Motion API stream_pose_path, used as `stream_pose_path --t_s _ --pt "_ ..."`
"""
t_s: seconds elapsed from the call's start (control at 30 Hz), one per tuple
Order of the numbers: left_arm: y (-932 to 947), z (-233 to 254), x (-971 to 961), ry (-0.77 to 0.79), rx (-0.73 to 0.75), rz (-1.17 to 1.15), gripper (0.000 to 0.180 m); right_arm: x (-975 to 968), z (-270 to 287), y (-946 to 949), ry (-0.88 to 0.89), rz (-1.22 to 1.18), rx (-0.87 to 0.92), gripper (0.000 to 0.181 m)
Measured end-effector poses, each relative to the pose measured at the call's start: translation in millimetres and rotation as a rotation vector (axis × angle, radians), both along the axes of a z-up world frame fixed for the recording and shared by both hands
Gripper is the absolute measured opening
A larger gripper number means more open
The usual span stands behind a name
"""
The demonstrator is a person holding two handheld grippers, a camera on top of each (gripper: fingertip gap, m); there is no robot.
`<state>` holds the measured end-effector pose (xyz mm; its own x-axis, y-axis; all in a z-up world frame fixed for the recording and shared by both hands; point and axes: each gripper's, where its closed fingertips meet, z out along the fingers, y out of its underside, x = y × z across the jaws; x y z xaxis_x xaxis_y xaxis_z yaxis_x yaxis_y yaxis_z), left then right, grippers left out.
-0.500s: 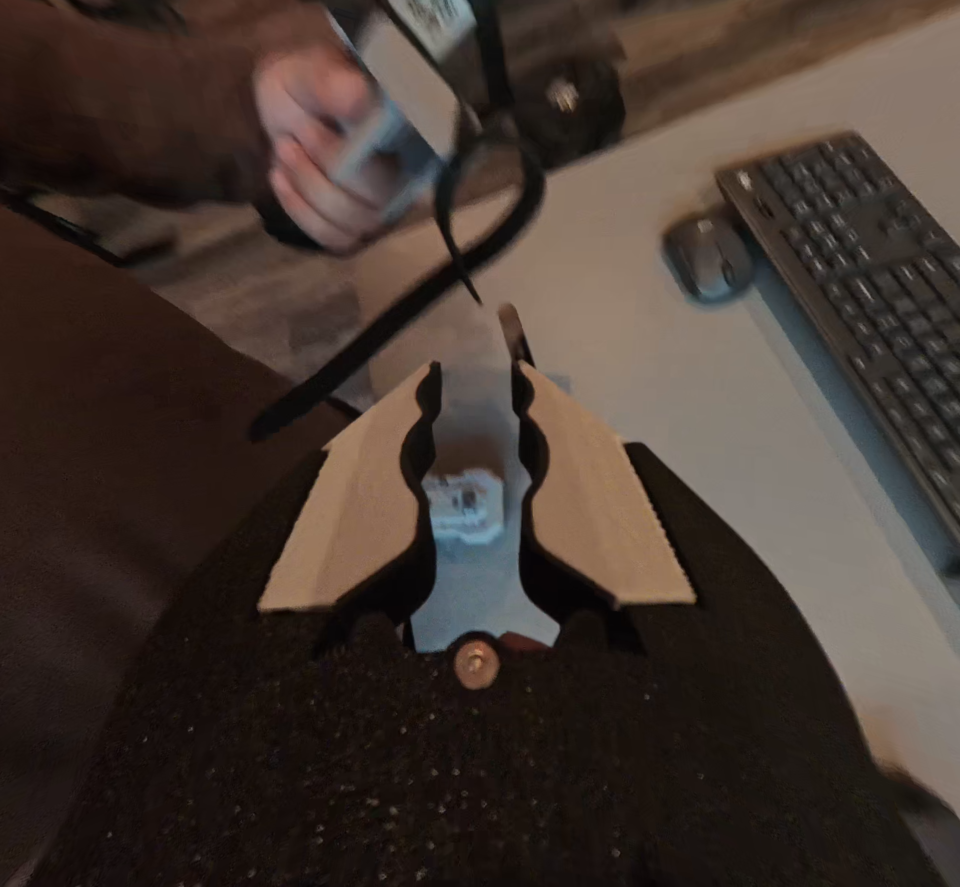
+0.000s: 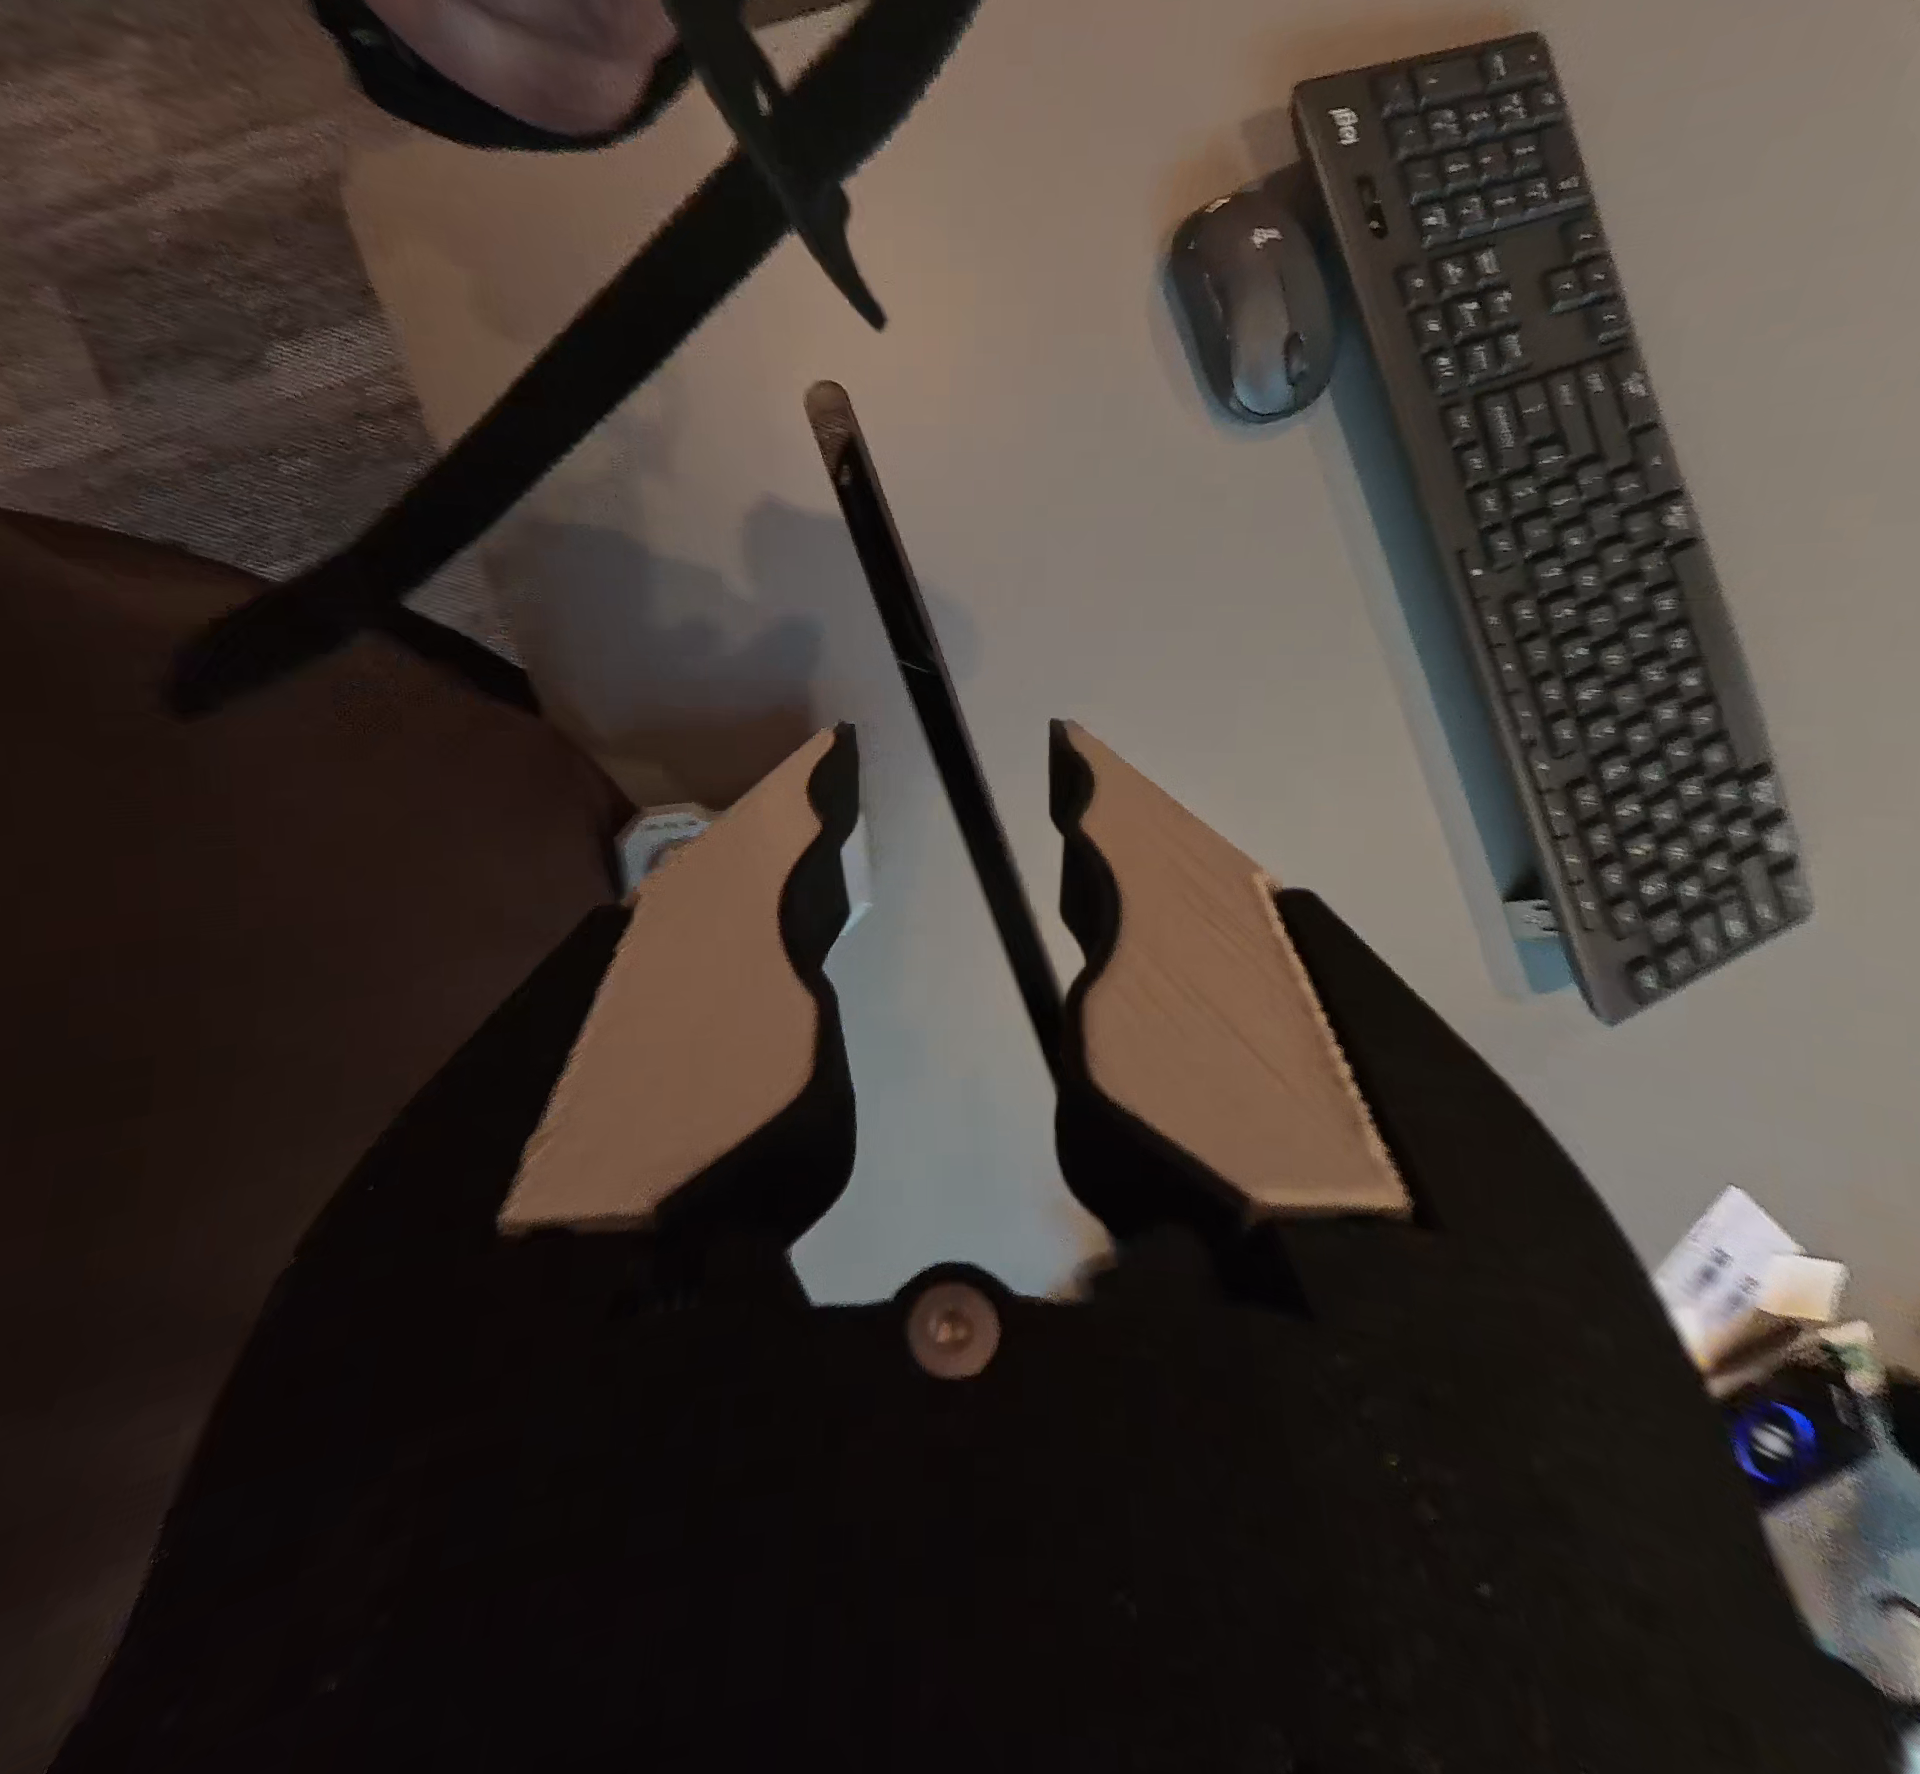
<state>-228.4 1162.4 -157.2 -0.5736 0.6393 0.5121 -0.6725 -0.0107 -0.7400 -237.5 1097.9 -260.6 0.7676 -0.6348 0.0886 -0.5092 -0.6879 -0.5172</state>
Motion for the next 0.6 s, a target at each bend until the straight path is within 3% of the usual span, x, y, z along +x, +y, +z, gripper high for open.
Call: stream_pose_path --t_s 0.33,0.6 --pt "-6.1 -5.4 -6.4 -0.392 0.071 0.165 0.000 -52.2 16.6 34.9 0.452 0.017 0.398 0.049" --pt "-11.7 0.4 -8.7 -0.558 -0.008 0.305 0.000 -53.1 27.0 57.5 0.470 0.001 0.472 0.057"
